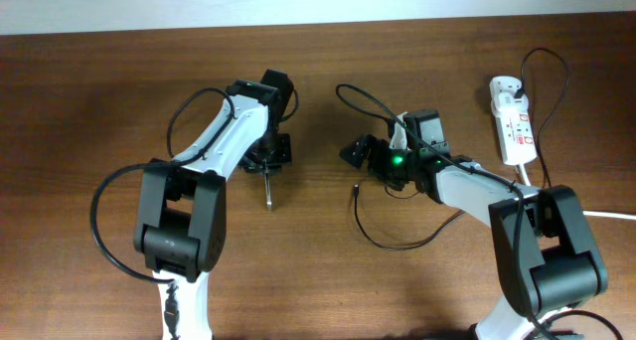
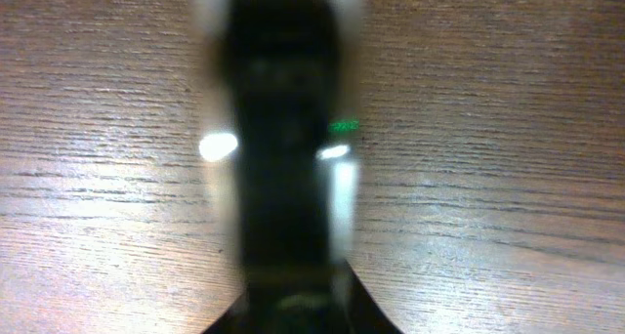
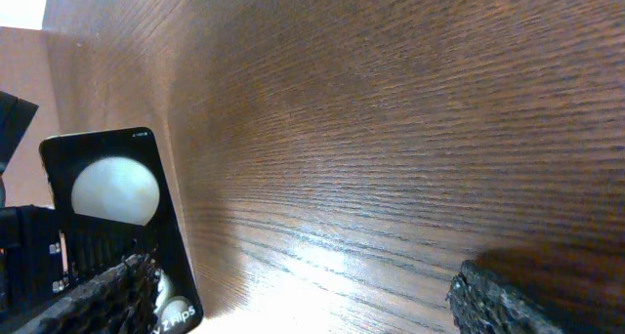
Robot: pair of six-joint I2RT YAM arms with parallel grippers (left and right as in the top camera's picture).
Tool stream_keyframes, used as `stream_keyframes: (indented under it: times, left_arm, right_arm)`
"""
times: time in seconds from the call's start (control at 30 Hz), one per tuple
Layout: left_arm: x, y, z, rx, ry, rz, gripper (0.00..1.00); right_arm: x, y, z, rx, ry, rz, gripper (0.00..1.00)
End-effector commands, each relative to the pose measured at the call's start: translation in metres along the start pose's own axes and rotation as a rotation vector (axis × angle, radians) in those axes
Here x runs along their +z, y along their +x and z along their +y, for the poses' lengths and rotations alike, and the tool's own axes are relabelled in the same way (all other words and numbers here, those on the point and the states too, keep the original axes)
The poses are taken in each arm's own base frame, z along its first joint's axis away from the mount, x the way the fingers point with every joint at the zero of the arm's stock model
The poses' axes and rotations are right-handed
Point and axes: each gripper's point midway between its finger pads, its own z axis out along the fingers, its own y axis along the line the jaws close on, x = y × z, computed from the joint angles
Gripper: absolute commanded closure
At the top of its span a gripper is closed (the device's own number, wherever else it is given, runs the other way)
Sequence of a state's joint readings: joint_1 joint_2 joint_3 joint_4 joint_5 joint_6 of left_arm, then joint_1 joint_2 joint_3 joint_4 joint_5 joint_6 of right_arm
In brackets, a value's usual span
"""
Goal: Plug charger to phone and switch on socket
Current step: 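Reorient the phone upright with the left gripper and bring it back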
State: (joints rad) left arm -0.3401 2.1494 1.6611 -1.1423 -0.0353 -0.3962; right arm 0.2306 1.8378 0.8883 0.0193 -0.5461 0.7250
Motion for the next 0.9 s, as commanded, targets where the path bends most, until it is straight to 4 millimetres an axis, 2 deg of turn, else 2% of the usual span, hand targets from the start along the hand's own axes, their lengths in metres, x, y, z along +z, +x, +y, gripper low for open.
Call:
stream_keyframes:
  times: [0.0,0.1,0.2,0.23,0.27,0.4,0.53,0.6,0.67,0.73,0.8,0.87]
  left_arm:
    - [-0.001,-0.002,0.003,0.005,-0.011,-0.01,0.88]
    - [-0.001,-0.002,0.003,0.005,-0.011,-0.011,0.87]
    - [-0.001,-0.002,0.003,0.005,-0.011,-0.011,0.95]
    - [-0.001,-0.002,0.003,0.005,-0.011,-0.011,0.95]
    - [-0.001,-0.002,0.003,0.005,-0.011,-0.011,1.0]
    - [-0.004,-0.004,0.002,-0.001,0.007,-0.014,1.0]
    - [-0.034,-0.012,-0.018,0.009,0.304,-0.021,1.0]
    - [-0.063,-0.015,-0.039,0.107,0.616,-0.025,1.0]
    - [-0.091,-0.016,-0.048,0.229,0.874,-0.067,1.0]
    - [-0.127,-0.012,-0.051,0.367,1.13,-0.155,1.0]
    - [-0.151,-0.005,-0.048,0.46,1.293,-0.241,1.0]
    - [-0.163,0.0,-0.048,0.508,1.407,-0.311,1.0]
  right_arm:
    - [0.011,0.021,-0.062,0.062,0.201,0.017,0.02]
    - [0.011,0.021,-0.062,0.062,0.201,0.017,0.01]
    - [0.011,0.021,-0.062,0.062,0.201,0.017,0.01]
    - [0.011,0.021,-0.062,0.062,0.201,0.017,0.01]
    - [0.011,0.021,-0.062,0.062,0.201,0.017,0.01]
    - [0.011,0.021,-0.062,0.062,0.201,0.017,0.01]
    - [0.011,0.021,-0.062,0.062,0.201,0.017,0.01]
    - [0.011,0.021,-0.062,0.062,0.201,0.017,0.01]
    - [0.011,0.021,-0.062,0.062,0.201,0.017,0.01]
    - [0.011,0.021,-0.062,0.062,0.201,0.017,0.01]
    - [0.011,0.021,-0.062,0.062,0.201,0.017,0.01]
    - [0.011,0.021,-0.062,0.062,0.201,0.017,0.01]
